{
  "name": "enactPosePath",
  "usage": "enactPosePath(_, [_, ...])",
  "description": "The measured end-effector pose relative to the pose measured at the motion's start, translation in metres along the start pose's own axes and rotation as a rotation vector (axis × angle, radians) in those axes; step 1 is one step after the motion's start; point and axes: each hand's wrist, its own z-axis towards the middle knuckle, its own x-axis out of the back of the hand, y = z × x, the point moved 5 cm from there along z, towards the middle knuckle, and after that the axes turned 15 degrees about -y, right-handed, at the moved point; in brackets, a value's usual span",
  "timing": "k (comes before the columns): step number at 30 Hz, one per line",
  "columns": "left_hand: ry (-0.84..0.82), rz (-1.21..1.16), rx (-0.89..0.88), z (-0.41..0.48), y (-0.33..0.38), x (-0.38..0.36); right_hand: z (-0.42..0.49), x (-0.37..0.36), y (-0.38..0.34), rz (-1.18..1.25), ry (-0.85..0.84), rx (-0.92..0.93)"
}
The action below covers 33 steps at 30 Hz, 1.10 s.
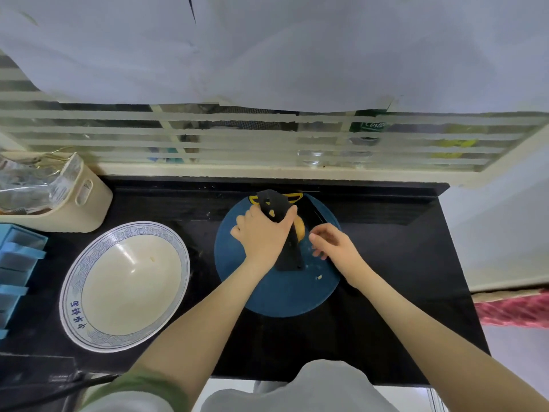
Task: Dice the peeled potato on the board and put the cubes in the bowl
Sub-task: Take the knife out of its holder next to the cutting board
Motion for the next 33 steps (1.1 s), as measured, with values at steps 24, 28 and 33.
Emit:
enactPosePath(24, [-0.208,0.461,-0.401,-0.023,0.047,-0.081,-0.053,0.121,0.095,-0.086,0.439,-0.449])
enactPosePath(28, [-0.202,0.63,-0.308,-0.012,0.028,-0.074,-0.048,0.118,0.098,-0.179,0.404,-0.473])
enactPosePath(33, [-0.204,0.558,-0.223,-0.003,0.014,-0.067,-0.046,0.113,0.082,-0.672,0.504,-0.509])
